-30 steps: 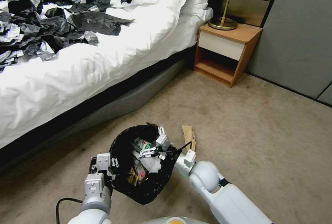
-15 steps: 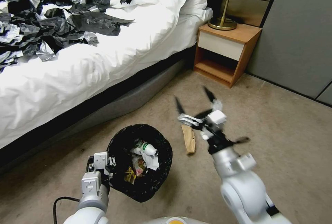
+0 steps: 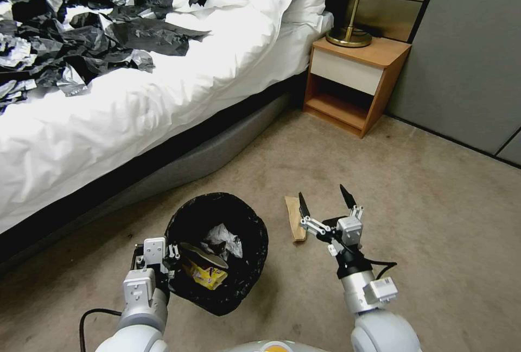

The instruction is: Pick up the trash bin, then pick up the garbage from the floor and place it into the trash bin.

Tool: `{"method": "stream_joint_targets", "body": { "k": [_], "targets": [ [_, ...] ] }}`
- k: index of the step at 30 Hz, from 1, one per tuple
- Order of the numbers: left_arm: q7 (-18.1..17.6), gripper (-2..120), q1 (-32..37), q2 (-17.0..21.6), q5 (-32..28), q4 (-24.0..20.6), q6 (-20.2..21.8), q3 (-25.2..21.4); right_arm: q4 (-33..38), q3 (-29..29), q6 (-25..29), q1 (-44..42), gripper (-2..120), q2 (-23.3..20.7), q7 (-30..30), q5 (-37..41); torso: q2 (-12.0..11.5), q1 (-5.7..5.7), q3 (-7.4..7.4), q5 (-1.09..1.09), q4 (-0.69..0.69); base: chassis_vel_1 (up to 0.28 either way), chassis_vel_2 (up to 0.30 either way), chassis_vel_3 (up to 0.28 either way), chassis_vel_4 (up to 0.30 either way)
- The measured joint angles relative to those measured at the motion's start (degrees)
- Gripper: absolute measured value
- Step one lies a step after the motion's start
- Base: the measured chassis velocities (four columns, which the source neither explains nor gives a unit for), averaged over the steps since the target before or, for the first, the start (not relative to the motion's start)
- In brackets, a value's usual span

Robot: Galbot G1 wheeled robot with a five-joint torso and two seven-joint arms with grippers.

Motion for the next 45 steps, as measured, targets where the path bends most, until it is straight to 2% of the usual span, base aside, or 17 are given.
{"method": "stream_joint_targets", "body": {
  "k": [7, 9, 11, 13, 14, 17, 18, 19, 22, 23, 30, 36, 39, 40, 41, 42, 45],
  "targets": [
    [-0.01, 2, 0.00, -0.14, 0.03, -0.01, 0.05, -0.04, -10.18, -1.67, -8.01, 10.60, 100, -0.76, 1.28, 4.45, 0.00, 0.00, 0.00, 0.00, 0.00, 0.000, 0.000, 0.000, 0.000],
    [-0.01, 2, 0.00, -0.22, 0.07, 0.12, 0.05, -0.04, -15.28, -3.00, -10.39, 14.33, 100, -0.75, 1.67, 5.98, 0.00, 0.00, 0.01, 0.01, 0.00, 0.000, 0.000, 0.000, 0.000],
    [0.01, 2, -0.01, -0.29, 0.12, 0.59, 0.08, -0.08, -24.75, -5.01, -12.37, 20.61, 100, -0.32, 1.81, 7.21, 0.00, 0.00, 0.01, 0.00, 0.00, 0.000, 0.000, 0.000, 0.000],
    [0.01, 2, -0.02, -0.30, 0.12, 0.68, 0.09, -0.11, -27.34, -5.41, -12.65, 22.13, 100, -0.13, 1.73, 7.39, 0.00, 0.00, 0.01, 0.01, 0.01, 0.000, 0.000, 0.000, 0.000],
    [0.00, 2, -0.07, -0.32, 0.13, 0.90, 0.10, -0.22, -32.58, -6.03, -12.94, 25.18, 100, 0.52, 1.30, 7.65, 0.00, 0.00, 0.01, 0.00, 0.01, 0.000, 0.000, 0.000, 0.000],
    [0.01, 2, -0.23, -0.35, 0.13, 1.23, 0.10, -0.33, -37.56, -6.51, -12.93, 28.18, 100, 1.53, 1.00, 8.55, -0.01, 0.00, 0.01, 0.01, 0.00, 0.000, 0.000, 0.000, 0.000],
    [0.06, 2, -0.35, -0.37, 0.14, 1.57, 0.09, -0.36, -42.53, -6.76, -12.96, 30.77, 100, 2.72, 0.69, 9.09, 0.00, 0.00, 0.01, 0.00, 0.01, 0.000, 0.000, 0.000, 0.000],
    [0.06, 2, -0.35, -0.37, 0.14, 1.57, 0.09, -0.36, -42.53, -6.76, -12.96, 30.77, 100, 2.72, 0.69, 9.09, 0.00, 0.00, 0.01, 0.00, 0.01, 0.000, 0.000, 0.000, 0.000],
    [0.26, 2, -0.54, -0.47, 0.34, 2.04, 0.09, -0.32, -53.88, -6.93, -12.38, 35.23, 100, 5.20, -0.94, 7.80, -0.01, 0.00, 0.01, 0.00, 0.00, 0.000, 0.000, 0.000, 0.000],
    [0.26, 2, -0.54, -0.47, 0.34, 2.04, 0.09, -0.32, -53.88, -6.93, -12.38, 35.23, 100, 5.20, -0.94, 7.80, -0.01, 0.00, 0.01, 0.00, 0.00, 0.000, 0.000, 0.000, 0.000],
    [0.41, 2, 0.09, -0.39, 0.37, 1.96, -0.02, -0.57, -74.66, -5.35, -8.12, 45.05, 100, 10.18, -3.60, 3.56, -0.01, 0.00, 0.01, 0.00, 0.00, 0.000, 0.000, 0.000, 0.000],
    [0.48, 2, 0.56, -0.73, 0.73, 1.77, -0.34, -0.48, -83.38, -3.75, -5.80, 49.42, 100, 12.63, -4.84, 2.29, -0.01, 0.00, 0.01, 0.00, 0.01, 0.000, 0.000, 0.000, 0.000],
    [0.49, 2, 0.62, -0.83, 0.88, 1.75, -0.45, -0.37, -85.13, -3.49, -5.17, 49.85, 92, 13.04, -5.14, 2.12, -0.01, 0.00, 0.01, 0.00, 0.00, 0.000, 0.000, 0.000, 0.000],
    [0.49, 2, 0.62, -0.83, 0.91, 1.73, -0.47, -0.32, -85.51, -3.39, -5.00, 49.87, 88, 13.10, -5.16, 2.05, -0.01, 0.00, 0.01, 0.00, 0.00, 0.000, 0.000, 0.000, 0.000],
    [0.50, 2, 0.60, -0.82, 0.93, 1.64, -0.48, -0.17, -86.02, -3.14, -4.48, 49.55, 73, 13.10, -5.16, 1.99, -0.01, 0.00, 0.01, 0.00, 0.00, 0.000, 0.000, 0.000, 0.000],
    [0.50, 2, 0.60, -0.82, 0.93, 1.64, -0.48, -0.17, -86.02, -3.14, -4.48, 49.55, 73, 13.10, -5.16, 1.99, -0.01, 0.00, 0.01, 0.00, 0.00, 0.000, 0.000, 0.000, 0.000],
    [0.51, 2, 0.61, -0.81, 0.97, 1.53, -0.50, -0.08, -85.65, -3.08, -4.39, 48.91, 61, 12.92, -5.09, 1.99, -0.01, 0.00, 0.00, 0.00, -0.01, 0.000, 0.000, 0.000, 0.000]
  ]
}}
